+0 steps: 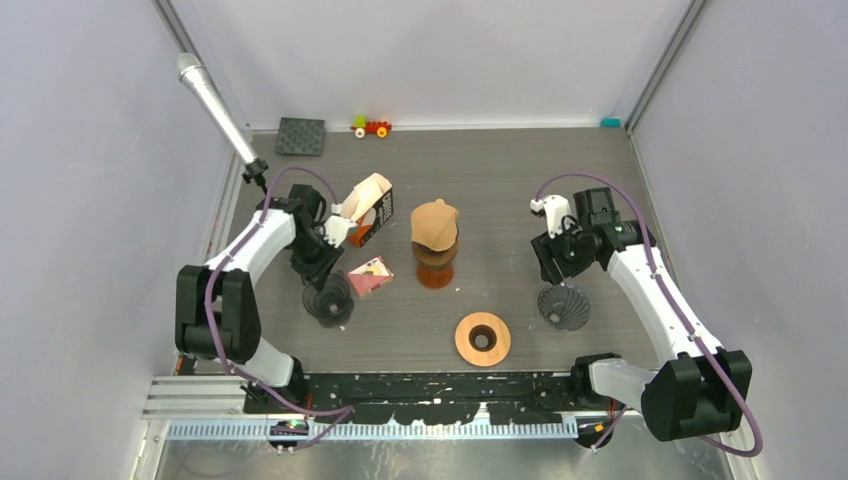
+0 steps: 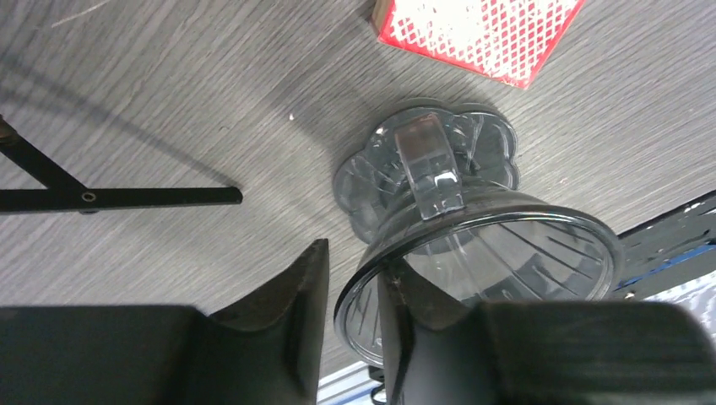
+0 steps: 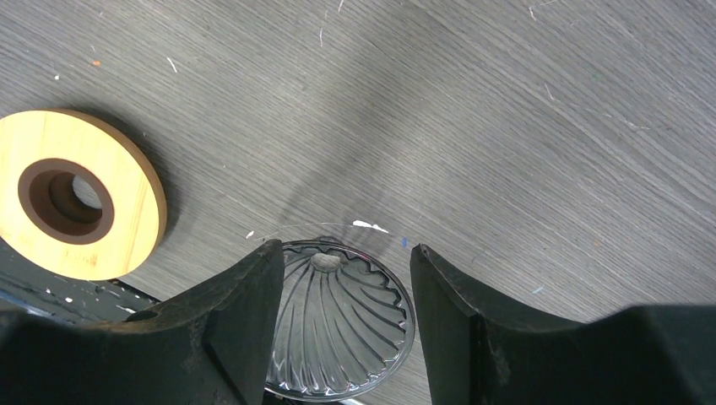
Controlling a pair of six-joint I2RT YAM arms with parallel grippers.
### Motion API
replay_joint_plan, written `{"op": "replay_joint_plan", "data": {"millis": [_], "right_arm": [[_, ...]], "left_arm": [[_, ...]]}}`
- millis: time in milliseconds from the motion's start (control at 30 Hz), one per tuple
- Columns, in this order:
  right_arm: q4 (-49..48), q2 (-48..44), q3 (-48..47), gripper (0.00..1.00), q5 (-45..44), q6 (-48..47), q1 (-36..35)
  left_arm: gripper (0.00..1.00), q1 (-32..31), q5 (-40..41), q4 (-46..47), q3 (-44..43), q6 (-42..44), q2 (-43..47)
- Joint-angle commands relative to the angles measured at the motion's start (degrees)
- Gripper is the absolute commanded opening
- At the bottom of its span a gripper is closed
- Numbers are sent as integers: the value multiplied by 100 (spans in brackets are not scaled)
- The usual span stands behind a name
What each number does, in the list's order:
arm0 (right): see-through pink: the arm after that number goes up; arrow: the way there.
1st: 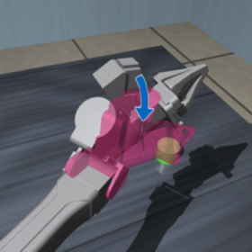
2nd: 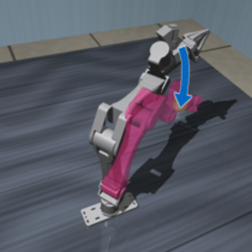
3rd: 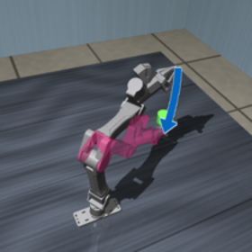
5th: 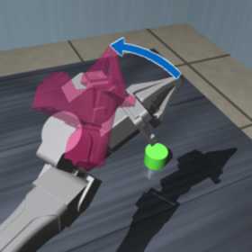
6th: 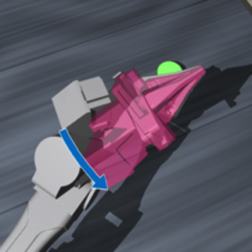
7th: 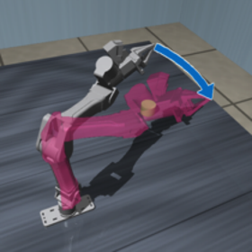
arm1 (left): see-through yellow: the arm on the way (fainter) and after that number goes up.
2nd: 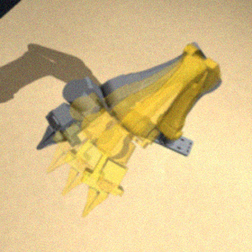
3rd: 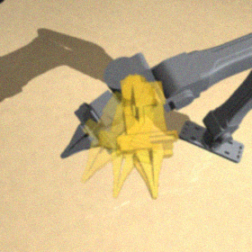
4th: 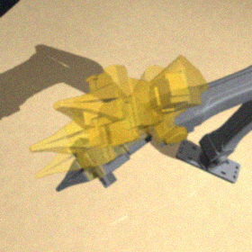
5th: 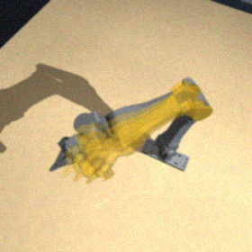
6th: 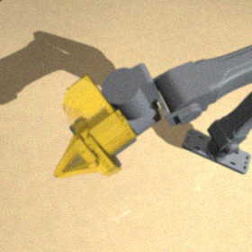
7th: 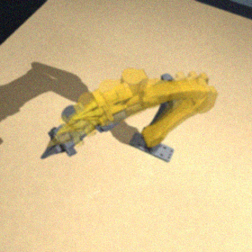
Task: Place the coffee filter in the dripper
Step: Pick up the coffee server from the center of the board, then place the coffee server at the center of the board.
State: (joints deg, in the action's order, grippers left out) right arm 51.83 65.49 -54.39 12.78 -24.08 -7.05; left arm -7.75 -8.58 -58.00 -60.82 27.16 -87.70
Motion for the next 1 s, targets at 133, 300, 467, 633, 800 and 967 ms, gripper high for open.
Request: {"op": "replay_joint_plan", "data": {"millis": [133, 300, 467, 633, 800, 967], "right_arm": [[-134, -132, 21, 61, 41, -33, 12], [-155, -157, 1, 60, 52, -25, 17], [-147, -265, 16, 60, 256, -67, 15], [-139, -243, 38, 60, 229, -82, 15], [-145, -170, 28, 60, 191, -97, 11], [-160, -143, 66, 60, 94, -120, 12]], "left_arm": [[2, 27, -522, -370, -207, 44, 181], [0, 23, -877, -857, -497, 74, 479], [0, 20, -1753, -1386, -878, 276, 651], [0, -95, -2620, -1622, -1008, 662, 556], [0, -674, -2637, -1173, -915, 353, 320], [0, -1125, -2574, -781, -919, 30, 78]]}}
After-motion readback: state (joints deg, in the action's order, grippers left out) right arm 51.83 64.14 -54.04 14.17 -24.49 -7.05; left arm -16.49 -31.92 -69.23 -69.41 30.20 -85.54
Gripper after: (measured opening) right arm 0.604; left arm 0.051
